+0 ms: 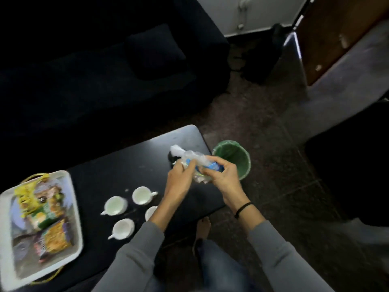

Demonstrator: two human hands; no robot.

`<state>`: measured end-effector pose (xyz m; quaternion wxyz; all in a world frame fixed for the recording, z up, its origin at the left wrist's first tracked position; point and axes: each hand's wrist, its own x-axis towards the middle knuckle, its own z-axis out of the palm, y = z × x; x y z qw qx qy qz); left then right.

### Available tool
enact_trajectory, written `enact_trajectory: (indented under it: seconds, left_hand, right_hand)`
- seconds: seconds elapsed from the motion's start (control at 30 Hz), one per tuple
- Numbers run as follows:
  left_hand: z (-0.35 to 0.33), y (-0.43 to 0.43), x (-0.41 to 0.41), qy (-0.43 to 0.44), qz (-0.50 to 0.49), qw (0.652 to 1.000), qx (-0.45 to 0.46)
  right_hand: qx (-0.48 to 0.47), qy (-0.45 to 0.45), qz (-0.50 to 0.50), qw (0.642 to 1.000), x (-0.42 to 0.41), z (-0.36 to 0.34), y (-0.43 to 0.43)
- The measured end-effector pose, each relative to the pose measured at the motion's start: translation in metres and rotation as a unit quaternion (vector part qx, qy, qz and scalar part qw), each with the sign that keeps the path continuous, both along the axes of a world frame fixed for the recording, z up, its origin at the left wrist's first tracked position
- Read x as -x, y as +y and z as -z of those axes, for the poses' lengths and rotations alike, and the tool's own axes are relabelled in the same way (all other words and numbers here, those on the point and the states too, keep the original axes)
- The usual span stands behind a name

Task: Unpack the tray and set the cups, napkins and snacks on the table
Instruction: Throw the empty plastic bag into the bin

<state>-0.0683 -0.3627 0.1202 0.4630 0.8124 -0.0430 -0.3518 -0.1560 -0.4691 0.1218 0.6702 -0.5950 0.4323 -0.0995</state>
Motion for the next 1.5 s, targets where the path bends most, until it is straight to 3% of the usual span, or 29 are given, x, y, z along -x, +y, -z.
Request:
enact_trajectory:
  seconds: [0.2,0.4,0.6,0.77,0.93,1.2,1.5]
  left_hand:
    - [0.100,-0.082,0.015,0.050,0.069,0.996,-0.029]
    - [0.188,-0.151,0.032,0.088,0.045,0.995,-0.022]
    - [0.242,-0.191,0.020,0.086,0.072,0.993,-0.043]
    - [0.271,-0.206,0.009,0.074,0.072,0.993,-0.063]
    - [0.281,-0.215,0.008,0.073,0.091,0.991,-0.065]
    - [0.282,-0.212,0.005,0.069,0.082,0.993,-0.049]
    - [0.239,-0.188,0.004,0.056,0.087,0.994,-0.042]
  right_hand:
    - [0.012,0.051,0.072,0.996,0.026,0.092,-0.072]
    - [0.039,0.097,0.122,0.987,0.029,0.184,-0.132]
    - [0.138,0.196,0.089,0.967,0.015,0.252,-0.187]
    - [0.130,0.250,0.077,0.956,0.007,0.291,-0.216]
    - [0.095,0.263,0.078,0.957,0.009,0.313,-0.226]
    - [0.136,0.293,0.036,0.946,0.014,0.317,-0.217]
    - [0.092,0.201,0.064,0.973,0.006,0.270,-0.170]
